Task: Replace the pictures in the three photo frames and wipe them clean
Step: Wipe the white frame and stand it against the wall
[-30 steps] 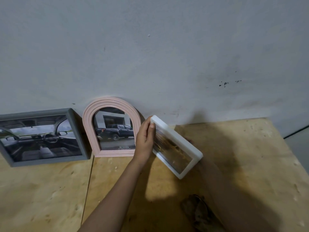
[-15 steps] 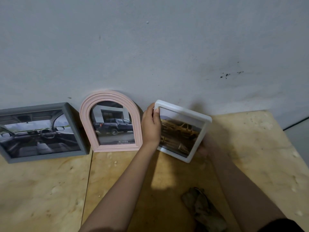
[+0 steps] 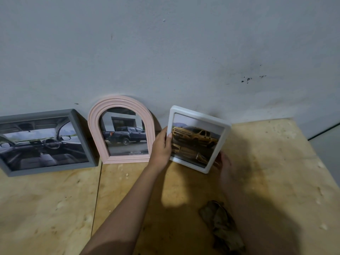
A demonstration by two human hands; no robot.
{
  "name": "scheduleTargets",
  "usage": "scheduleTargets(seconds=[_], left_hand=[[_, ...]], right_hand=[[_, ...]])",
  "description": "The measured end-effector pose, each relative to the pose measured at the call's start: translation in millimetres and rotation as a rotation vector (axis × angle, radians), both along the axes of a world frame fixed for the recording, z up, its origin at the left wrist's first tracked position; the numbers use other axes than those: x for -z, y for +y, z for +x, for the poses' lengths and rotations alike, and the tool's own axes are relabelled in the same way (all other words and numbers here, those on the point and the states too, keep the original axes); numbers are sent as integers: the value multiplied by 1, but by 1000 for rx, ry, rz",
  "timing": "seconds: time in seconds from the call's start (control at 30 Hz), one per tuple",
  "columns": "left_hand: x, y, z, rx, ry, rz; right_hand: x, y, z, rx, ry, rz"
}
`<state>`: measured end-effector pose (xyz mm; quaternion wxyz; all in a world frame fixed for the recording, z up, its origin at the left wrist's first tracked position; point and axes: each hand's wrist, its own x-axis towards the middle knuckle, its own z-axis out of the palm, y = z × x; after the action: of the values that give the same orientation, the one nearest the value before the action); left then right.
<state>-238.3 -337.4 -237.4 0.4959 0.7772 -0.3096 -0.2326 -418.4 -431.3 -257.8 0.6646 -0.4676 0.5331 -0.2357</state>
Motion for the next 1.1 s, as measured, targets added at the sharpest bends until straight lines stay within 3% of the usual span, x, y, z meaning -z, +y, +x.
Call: scheduleTargets(seconds=[0.23, 0.47, 0.53, 0.67, 0.77, 0.9, 1.1], left_hand=[[9, 10, -1, 16, -4, 20], [11, 27, -18, -40, 46, 70], [9, 47, -34, -85, 72, 33], [18, 130, -55, -214, -17, 52], [36, 213, -56, -292, -148, 190], [60, 307, -48, -227, -292, 473], [71, 394, -29, -60, -403, 565]], right_hand=[[7, 14, -11, -195, 101, -372], [15, 23, -25, -133, 161, -363], [16, 33, -39, -165, 250, -463], [17, 62, -71, -470, 472, -769], [22, 87, -94, -526, 751, -900], [44, 142, -115, -527, 986, -886], [50, 194, -66, -227, 1111, -580]])
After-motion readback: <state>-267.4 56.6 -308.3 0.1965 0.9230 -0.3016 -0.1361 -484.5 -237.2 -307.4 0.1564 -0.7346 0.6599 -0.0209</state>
